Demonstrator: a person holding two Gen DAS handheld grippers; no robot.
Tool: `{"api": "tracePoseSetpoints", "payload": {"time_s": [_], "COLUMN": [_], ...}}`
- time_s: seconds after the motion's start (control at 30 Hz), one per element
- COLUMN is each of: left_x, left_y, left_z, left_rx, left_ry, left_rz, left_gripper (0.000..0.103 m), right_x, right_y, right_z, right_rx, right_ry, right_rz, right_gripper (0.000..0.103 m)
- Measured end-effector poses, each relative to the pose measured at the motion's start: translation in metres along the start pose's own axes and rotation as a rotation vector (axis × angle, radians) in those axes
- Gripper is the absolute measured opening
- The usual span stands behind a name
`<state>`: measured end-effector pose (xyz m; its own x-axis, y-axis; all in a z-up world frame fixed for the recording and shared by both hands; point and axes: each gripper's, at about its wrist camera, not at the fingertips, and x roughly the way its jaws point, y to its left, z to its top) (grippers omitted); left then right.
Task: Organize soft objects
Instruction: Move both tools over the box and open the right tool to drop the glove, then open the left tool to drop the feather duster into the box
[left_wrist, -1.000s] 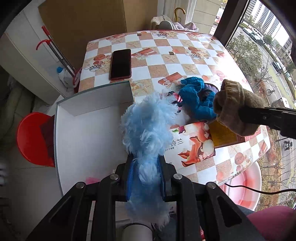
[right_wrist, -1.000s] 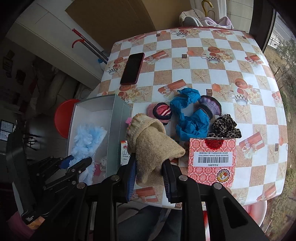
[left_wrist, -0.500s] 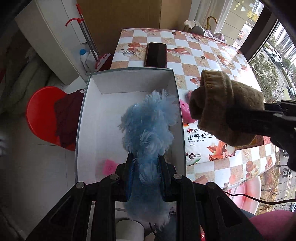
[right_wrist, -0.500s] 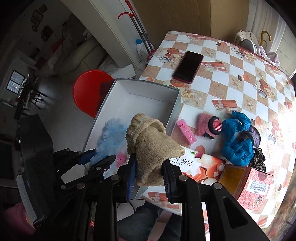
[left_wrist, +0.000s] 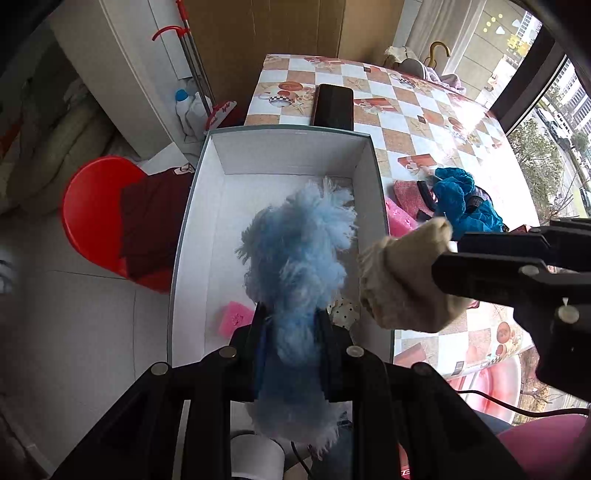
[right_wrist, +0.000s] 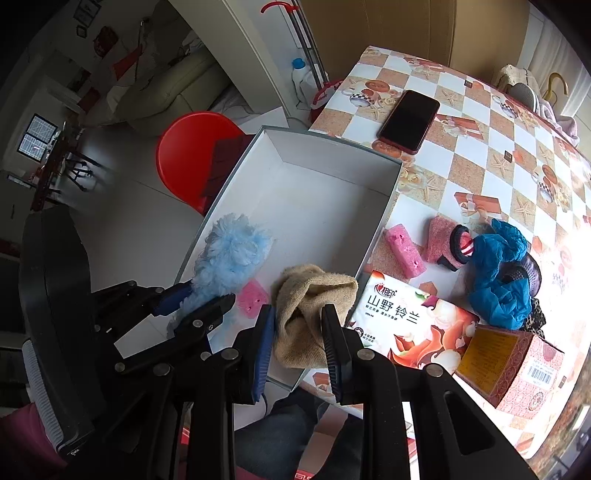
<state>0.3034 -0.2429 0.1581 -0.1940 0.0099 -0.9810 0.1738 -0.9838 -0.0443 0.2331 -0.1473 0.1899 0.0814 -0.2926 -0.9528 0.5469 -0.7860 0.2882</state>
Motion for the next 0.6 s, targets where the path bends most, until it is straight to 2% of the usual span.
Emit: {"api": "tracePoseSetpoints", "payload": {"time_s": [0.6], "left_x": [-0.0007], "left_y": [0.0037], "left_z": [-0.002], "left_rx": [-0.003], "left_ry": [-0.001], "left_rz": [0.0], "left_gripper": [0.025], "right_x": [0.0037], "right_y": [0.0037], "right_z": [0.0041], "right_rx": [0.0], "right_ry": [0.007], "right_rz": [-0.007], "right_gripper": [0.028]}}
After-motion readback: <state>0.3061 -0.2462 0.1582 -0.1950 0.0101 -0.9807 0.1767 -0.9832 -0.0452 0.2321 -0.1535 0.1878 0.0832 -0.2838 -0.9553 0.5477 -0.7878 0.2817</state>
